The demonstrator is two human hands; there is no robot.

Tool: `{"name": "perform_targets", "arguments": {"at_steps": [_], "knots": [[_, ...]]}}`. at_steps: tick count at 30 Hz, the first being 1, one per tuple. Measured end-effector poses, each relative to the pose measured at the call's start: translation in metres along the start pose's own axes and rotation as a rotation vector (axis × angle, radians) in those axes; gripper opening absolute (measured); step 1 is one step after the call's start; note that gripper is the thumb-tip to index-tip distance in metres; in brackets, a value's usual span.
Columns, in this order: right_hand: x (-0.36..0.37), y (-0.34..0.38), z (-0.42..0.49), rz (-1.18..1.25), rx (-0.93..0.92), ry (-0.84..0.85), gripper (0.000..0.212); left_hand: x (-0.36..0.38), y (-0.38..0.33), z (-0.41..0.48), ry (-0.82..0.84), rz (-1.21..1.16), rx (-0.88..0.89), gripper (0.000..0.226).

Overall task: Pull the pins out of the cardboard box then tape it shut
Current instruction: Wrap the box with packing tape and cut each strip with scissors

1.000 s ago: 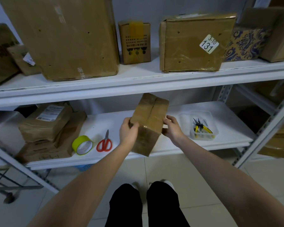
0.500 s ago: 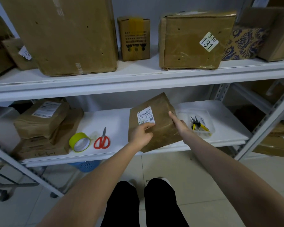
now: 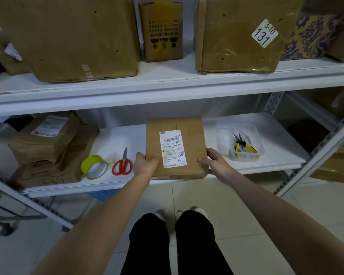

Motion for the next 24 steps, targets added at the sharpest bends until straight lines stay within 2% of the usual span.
{"name": "perform_targets", "arguments": {"at_steps": [6,10,15,18,22,24], "knots": [[0.005,0.014,-0.006,0.044,-0.113,0.036,0.046,-0.009,0.01,-0.005,-0.047,-0.17,-0.029,0.041],[0.005,0.019,-0.008,0.058,-0.131,0.049,0.048,-0.014,0.009,-0.007,-0.055,-0.203,-0.025,0.043],[0.007,0.015,-0.006,0.073,-0.141,0.055,0.048,-0.017,-0.007,-0.013,-0.049,-0.199,0.045,0.062],[0.01,0.011,-0.002,0.087,-0.131,0.059,0.048,-0.019,-0.012,-0.014,-0.058,-0.203,0.045,0.056],[0.013,0.017,0.014,0.12,-0.075,-0.005,0.047,-0.024,-0.018,-0.007,-0.066,-0.161,0.049,0.022],[0.015,0.024,0.023,0.1,-0.045,-0.054,0.052,-0.022,-0.024,-0.002,-0.04,-0.152,0.073,0.024]]}}
Point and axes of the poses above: each hand's wrist, its own z-axis towards the middle knuckle, its own x-axis out of the palm, y = z × x, the point moved 7 cm from there along z, towards the middle knuckle, and after that the axes turned 14 degrees about -z, right-handed, at the moved point
